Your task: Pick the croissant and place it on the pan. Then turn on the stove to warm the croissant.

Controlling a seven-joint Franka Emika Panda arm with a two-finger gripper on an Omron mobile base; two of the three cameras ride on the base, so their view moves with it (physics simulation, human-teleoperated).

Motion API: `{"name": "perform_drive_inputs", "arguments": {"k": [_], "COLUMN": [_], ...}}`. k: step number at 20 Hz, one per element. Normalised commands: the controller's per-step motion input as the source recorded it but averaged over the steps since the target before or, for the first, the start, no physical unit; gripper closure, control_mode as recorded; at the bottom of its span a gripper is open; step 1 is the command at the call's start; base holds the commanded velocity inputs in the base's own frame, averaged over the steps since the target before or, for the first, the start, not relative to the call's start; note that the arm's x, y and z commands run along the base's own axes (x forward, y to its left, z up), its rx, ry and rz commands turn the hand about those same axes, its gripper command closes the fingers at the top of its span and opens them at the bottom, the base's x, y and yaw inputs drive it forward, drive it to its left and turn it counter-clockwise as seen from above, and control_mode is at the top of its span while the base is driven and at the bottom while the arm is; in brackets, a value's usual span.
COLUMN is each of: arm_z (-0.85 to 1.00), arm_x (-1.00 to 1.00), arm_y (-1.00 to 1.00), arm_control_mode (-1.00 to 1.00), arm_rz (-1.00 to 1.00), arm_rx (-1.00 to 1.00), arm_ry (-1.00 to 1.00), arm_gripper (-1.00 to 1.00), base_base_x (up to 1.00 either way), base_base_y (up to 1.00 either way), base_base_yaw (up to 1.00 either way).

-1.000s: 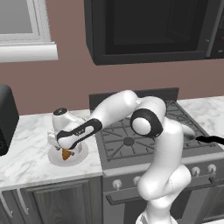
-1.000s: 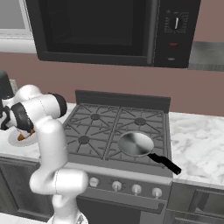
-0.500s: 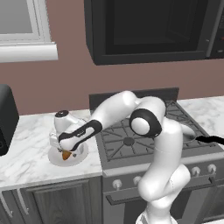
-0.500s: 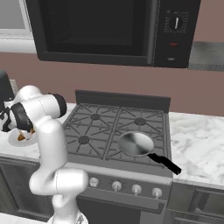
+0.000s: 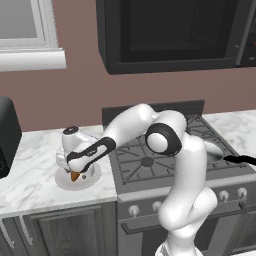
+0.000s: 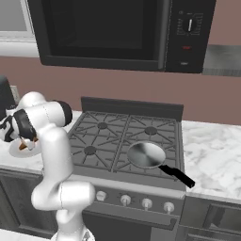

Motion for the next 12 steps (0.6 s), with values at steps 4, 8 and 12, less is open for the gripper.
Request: {"name": "perform_drive_inputs", "arguments": {"k": [4, 8, 12], "arm_z": [-0.20, -0.16, -0.17], "arm_x": [0.05, 0.03, 0.00], "arm_y": [0.00, 0.00, 0.00], "arm_control_mode": [-1.00, -1.00, -1.00], "arm_rz": [0.00, 0.00, 0.00], "arm_rx": [0.00, 0.00, 0.00], "arm_ry": [0.00, 0.00, 0.02], "arm_gripper": [-1.00, -1.00, -1.00], "base_base_x": [0.00, 0.00, 0.00], "base_base_y": [0.00, 0.00, 0.00], "base_base_yaw": [0.00, 0.00, 0.00]}}
